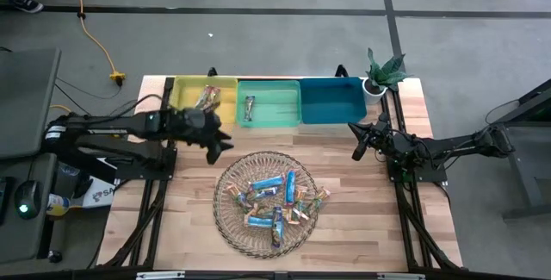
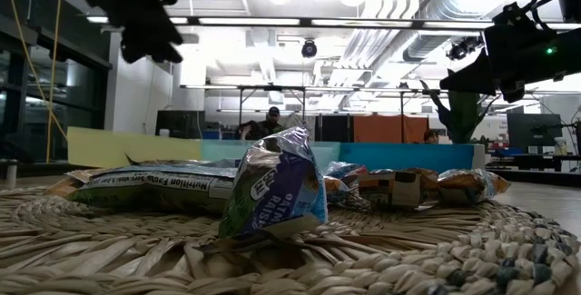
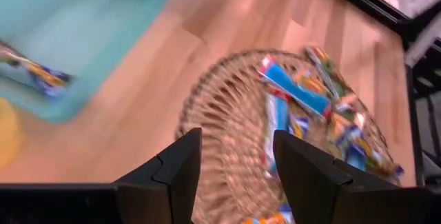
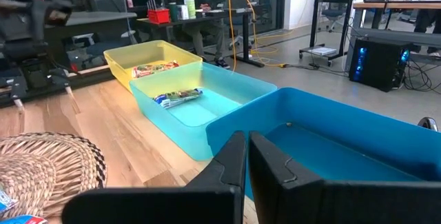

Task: Pick and place Granola Bars by type
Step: Put the yellow granola bar into the blue bin

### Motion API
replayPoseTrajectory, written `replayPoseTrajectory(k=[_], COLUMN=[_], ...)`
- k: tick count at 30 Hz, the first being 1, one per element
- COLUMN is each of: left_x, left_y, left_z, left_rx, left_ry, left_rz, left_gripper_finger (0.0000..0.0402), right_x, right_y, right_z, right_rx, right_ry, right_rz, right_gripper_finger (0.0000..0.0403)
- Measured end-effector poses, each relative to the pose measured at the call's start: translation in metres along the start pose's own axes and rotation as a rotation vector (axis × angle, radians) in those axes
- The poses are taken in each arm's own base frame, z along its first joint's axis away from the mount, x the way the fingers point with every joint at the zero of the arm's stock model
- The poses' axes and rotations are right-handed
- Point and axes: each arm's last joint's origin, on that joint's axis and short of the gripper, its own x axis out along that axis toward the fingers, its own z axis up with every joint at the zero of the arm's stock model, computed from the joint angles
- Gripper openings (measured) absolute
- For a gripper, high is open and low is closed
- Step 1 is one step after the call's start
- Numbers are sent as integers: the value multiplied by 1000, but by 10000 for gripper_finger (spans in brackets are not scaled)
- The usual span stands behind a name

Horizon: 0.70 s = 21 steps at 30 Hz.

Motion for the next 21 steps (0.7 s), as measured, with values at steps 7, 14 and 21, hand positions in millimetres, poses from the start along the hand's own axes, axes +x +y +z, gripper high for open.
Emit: replayPoseTrajectory(k=[7,14,21], left_x=[6,8,13], left_y=[-20,-39,-53], left_z=[-27,-44,-55], left_rx=[162,539,838], left_ry=[33,92,112], left_rz=[-91,-190,-263], left_gripper_finger=[177,177,177], right_x=[0,0,0], right_y=[0,0,0], right_z=[0,0,0], right_rx=[0,0,0], right_ry=[0,0,0], right_rz=[0,0,0], right_gripper_finger=[0,0,0])
